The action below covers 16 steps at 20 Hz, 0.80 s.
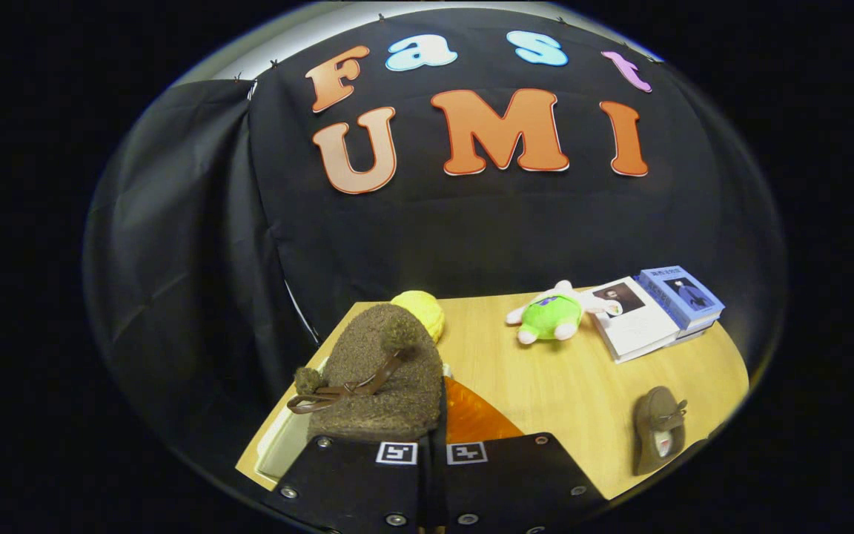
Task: Open the storage box then place both shoes into the box .Put the left shoe in first, then the right shoe, with the right side of both shoes facing outward in a uniform manner.
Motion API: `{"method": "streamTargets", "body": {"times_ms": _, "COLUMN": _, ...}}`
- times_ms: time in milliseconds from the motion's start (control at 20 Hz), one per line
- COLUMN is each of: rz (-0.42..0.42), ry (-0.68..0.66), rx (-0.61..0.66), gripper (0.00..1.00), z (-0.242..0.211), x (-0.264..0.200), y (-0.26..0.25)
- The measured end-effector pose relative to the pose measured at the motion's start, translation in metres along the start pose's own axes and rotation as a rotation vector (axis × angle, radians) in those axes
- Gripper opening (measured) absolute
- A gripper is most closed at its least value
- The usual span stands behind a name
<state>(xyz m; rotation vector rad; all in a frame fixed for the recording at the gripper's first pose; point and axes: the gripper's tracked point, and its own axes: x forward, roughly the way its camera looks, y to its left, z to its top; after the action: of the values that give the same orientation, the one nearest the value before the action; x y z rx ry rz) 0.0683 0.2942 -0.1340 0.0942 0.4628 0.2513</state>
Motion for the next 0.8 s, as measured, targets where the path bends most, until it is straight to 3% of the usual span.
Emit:
{"method": "streamTargets", "body": {"times_ms": 200, "rz": -0.012, "ry": 0.022, "rx": 0.068, "gripper": 0.0, "z": -0.014, "x": 0.027, "y": 0.035}}
{"method": "streamTargets", "body": {"times_ms": 800, "rz": -0.133, "ry": 0.147, "rx": 0.037, "gripper": 0.05, "z": -0.065, "x": 0.077, "y": 0.068}}
